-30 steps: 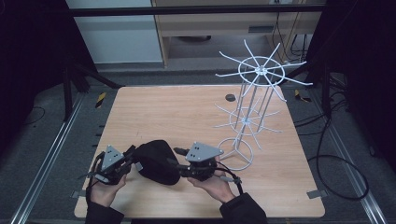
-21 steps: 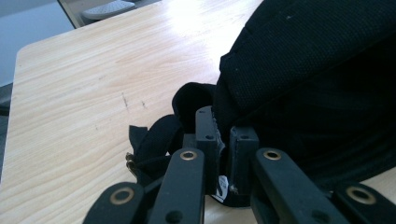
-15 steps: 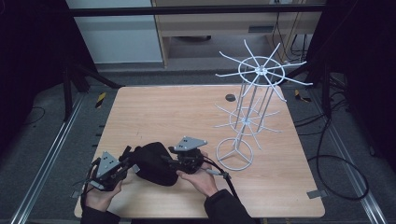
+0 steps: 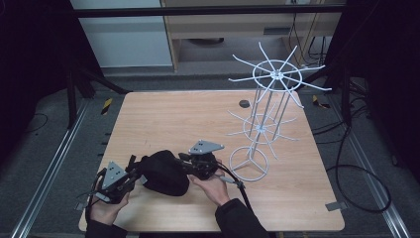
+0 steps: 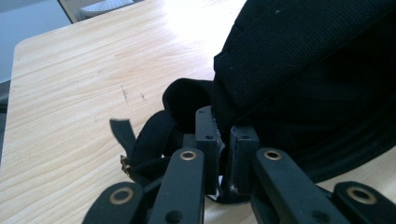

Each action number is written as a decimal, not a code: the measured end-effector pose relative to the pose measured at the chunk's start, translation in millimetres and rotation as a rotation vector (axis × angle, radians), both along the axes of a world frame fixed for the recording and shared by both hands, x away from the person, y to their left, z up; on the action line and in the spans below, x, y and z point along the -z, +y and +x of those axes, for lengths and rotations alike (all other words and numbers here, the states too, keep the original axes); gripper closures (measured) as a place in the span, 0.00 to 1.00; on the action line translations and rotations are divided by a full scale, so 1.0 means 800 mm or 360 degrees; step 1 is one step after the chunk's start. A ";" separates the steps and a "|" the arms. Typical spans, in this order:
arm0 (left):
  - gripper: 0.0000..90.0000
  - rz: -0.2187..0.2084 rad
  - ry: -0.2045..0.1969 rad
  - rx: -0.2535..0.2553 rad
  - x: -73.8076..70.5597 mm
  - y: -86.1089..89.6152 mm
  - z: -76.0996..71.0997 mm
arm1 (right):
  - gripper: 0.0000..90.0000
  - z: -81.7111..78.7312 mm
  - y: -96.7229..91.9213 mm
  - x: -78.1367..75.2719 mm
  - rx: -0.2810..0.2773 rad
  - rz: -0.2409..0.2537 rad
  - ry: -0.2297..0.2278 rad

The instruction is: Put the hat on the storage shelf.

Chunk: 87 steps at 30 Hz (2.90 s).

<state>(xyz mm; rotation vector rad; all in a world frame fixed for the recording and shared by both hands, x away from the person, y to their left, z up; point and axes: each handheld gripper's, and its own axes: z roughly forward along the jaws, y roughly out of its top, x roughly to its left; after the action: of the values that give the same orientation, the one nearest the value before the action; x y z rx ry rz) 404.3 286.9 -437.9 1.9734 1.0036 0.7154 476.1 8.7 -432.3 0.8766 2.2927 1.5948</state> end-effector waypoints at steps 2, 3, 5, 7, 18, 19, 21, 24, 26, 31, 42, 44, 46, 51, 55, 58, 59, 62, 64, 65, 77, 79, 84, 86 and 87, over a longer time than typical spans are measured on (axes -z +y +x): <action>0.94 0.0021 0.0000 0.0017 0.003 0.000 -0.003 | 0.67 0.001 0.004 -0.003 0.0001 0.0003 0.0003; 0.94 0.0031 0.0005 0.0029 0.005 0.000 -0.005 | 0.65 0.002 0.007 -0.003 -0.0013 -0.0003 0.0016; 0.94 0.0055 0.0012 0.0044 0.008 -0.001 -0.007 | 0.61 0.002 0.015 -0.003 -0.0045 -0.0005 0.0036; 0.94 0.0083 0.0018 0.0053 0.010 -0.001 -0.009 | 0.61 0.000 0.024 0.001 -0.0093 -0.0038 0.0068; 0.94 0.0047 -0.0004 0.0005 0.011 0.004 -0.006 | 0.97 -0.003 0.035 0.001 -0.0169 -0.0125 0.0061; 0.94 0.0039 -0.0016 0.0003 0.010 0.005 -0.006 | 0.97 -0.004 0.035 -0.006 -0.0166 -0.0139 -0.0005; 0.93 -0.0016 -0.0056 -0.0009 0.006 0.005 -0.003 | 0.97 -0.005 0.034 -0.017 -0.0162 -0.0157 -0.0121; 0.87 -0.0038 -0.0054 -0.0055 0.006 0.007 0.000 | 0.97 -0.008 0.036 -0.034 -0.0173 -0.0259 -0.0306; 0.74 -0.0072 -0.0024 -0.0088 0.008 0.014 -0.002 | 0.97 -0.009 0.036 -0.037 -0.0196 -0.0321 -0.0377; 0.63 -0.0257 0.0015 -0.0170 0.001 0.040 -0.009 | 0.97 -0.014 0.030 -0.023 -0.0261 -0.0401 -0.0399; 0.49 -0.0338 -0.0035 -0.0195 -0.008 0.044 -0.005 | 0.87 -0.049 0.041 0.023 -0.0420 -0.0489 -0.0243; 0.48 -0.0331 -0.0046 -0.0173 -0.009 0.042 -0.003 | 0.85 -0.054 0.045 0.036 -0.0420 -0.0546 -0.0217; 0.47 -0.0320 -0.0046 -0.0154 -0.011 0.038 0.002 | 0.82 -0.056 0.042 0.039 -0.0408 -0.0500 -0.0209; 0.43 -0.0298 -0.0036 -0.0099 -0.015 0.027 0.010 | 0.69 -0.059 0.017 0.023 -0.0339 -0.0351 -0.0179; 0.42 -0.0273 -0.0028 -0.0026 -0.020 0.012 0.009 | 0.64 -0.062 -0.014 0.008 -0.0233 -0.0304 -0.0207; 0.41 -0.0242 -0.0014 0.0014 -0.023 -0.004 0.011 | 0.61 -0.067 -0.040 0.003 -0.0125 -0.0277 -0.0216; 0.41 -0.0231 -0.0005 0.0026 -0.024 -0.009 0.013 | 0.60 -0.069 -0.050 0.002 -0.0090 -0.0269 -0.0219; 0.41 -0.0190 0.0022 0.0046 -0.023 -0.027 0.019 | 0.58 -0.075 -0.076 0.001 0.0016 -0.0244 -0.0222; 0.41 -0.0163 0.0043 0.0050 -0.022 -0.037 0.022 | 0.57 -0.080 -0.093 0.002 0.0075 -0.0223 -0.0206; 0.41 -0.0144 0.0058 0.0045 -0.020 -0.044 0.025 | 0.57 -0.081 -0.099 0.003 0.0089 -0.0214 -0.0204; 0.50 -0.0067 0.0247 -0.0025 -0.001 -0.083 0.052 | 0.55 -0.122 -0.211 0.019 0.0421 -0.0212 -0.0165; 0.52 -0.0054 0.0283 -0.0052 0.004 -0.087 0.057 | 0.55 -0.128 -0.232 0.022 0.0491 -0.0218 -0.0150; 0.65 -0.0065 0.0362 -0.0091 0.013 -0.087 0.065 | 0.54 -0.129 -0.275 0.027 0.0665 -0.0219 -0.0147; 0.72 -0.0090 0.0372 -0.0102 0.015 -0.085 0.067 | 0.54 -0.125 -0.289 0.029 0.0733 -0.0223 -0.0141; 0.78 -0.0089 0.0368 -0.0108 0.015 -0.085 0.068 | 0.53 -0.122 -0.296 0.032 0.0767 -0.0227 -0.0135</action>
<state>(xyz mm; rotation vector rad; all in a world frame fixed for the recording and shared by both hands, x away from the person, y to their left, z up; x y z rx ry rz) 458.3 219.0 -449.9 2.0133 1.2190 0.4968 378.7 -228.0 -457.6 1.1857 1.9144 1.2196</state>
